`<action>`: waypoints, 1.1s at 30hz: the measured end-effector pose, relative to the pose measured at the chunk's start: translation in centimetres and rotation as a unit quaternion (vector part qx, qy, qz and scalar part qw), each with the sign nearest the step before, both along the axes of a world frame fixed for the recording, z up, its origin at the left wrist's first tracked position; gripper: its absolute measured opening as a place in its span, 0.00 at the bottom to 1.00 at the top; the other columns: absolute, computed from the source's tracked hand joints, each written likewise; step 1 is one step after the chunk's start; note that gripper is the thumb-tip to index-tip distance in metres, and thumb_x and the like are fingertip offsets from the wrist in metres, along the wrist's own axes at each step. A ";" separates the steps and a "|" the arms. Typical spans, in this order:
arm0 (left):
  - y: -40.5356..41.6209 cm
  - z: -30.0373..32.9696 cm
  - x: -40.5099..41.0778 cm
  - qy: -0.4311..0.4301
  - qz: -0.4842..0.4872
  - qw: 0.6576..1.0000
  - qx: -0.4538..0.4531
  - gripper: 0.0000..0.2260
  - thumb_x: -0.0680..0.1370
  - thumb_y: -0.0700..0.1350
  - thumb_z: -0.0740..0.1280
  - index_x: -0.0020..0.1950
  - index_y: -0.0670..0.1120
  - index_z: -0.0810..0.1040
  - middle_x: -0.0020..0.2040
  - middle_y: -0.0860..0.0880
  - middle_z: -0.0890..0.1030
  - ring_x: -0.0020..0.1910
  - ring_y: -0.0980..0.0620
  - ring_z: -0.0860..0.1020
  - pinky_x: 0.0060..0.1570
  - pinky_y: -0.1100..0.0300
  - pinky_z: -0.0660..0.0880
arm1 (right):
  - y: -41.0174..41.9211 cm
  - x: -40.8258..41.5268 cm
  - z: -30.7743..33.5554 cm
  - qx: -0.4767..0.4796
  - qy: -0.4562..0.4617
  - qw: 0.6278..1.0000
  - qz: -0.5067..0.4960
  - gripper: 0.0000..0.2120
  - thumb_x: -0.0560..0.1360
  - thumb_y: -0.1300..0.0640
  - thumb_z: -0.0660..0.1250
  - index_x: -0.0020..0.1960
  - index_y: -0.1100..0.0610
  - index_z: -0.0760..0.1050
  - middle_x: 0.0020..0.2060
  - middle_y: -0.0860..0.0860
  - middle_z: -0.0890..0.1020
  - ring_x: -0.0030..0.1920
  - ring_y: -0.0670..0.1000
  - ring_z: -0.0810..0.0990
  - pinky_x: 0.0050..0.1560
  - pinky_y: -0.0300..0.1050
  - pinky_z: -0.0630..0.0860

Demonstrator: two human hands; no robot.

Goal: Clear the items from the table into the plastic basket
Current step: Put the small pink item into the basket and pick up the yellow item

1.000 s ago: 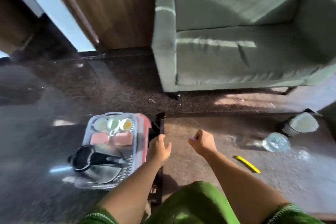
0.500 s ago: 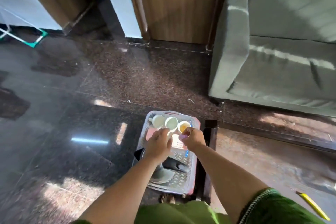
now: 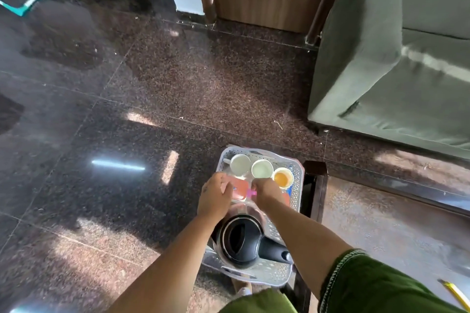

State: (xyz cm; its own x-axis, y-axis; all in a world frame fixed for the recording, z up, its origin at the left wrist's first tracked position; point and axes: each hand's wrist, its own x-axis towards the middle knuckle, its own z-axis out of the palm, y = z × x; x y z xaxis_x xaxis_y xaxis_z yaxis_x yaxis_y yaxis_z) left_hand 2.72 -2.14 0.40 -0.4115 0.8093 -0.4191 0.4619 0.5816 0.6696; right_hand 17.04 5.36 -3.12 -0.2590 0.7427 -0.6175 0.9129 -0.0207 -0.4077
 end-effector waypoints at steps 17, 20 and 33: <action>0.4 -0.3 -1.1 0.055 -0.093 0.992 -0.067 0.17 0.78 0.48 0.62 0.66 0.47 0.70 0.63 0.46 0.76 0.65 0.46 0.70 0.62 0.51 0.71 | -0.4 1.1 -1.6 0.094 -0.070 0.973 0.200 0.12 0.77 0.48 0.64 0.56 0.55 0.75 0.54 0.54 0.81 0.56 0.57 0.80 0.53 0.48 0.76; 0.9 1.0 -0.6 0.048 -0.093 0.993 -0.045 0.15 0.78 0.47 0.63 0.63 0.45 0.73 0.61 0.45 0.77 0.62 0.45 0.73 0.60 0.52 0.73 | -0.9 2.8 -0.4 0.106 -0.009 0.988 0.109 0.11 0.78 0.49 0.61 0.51 0.55 0.77 0.51 0.53 0.81 0.51 0.56 0.80 0.47 0.45 0.75; 6.4 5.5 20.5 0.146 -0.422 0.891 0.083 0.08 0.75 0.47 0.63 0.51 0.46 0.78 0.49 0.47 0.82 0.51 0.43 0.78 0.47 0.54 0.74 | -4.8 26.0 4.5 0.144 -0.040 0.957 -0.250 0.10 0.77 0.52 0.60 0.57 0.54 0.70 0.55 0.54 0.80 0.52 0.59 0.80 0.49 0.50 0.77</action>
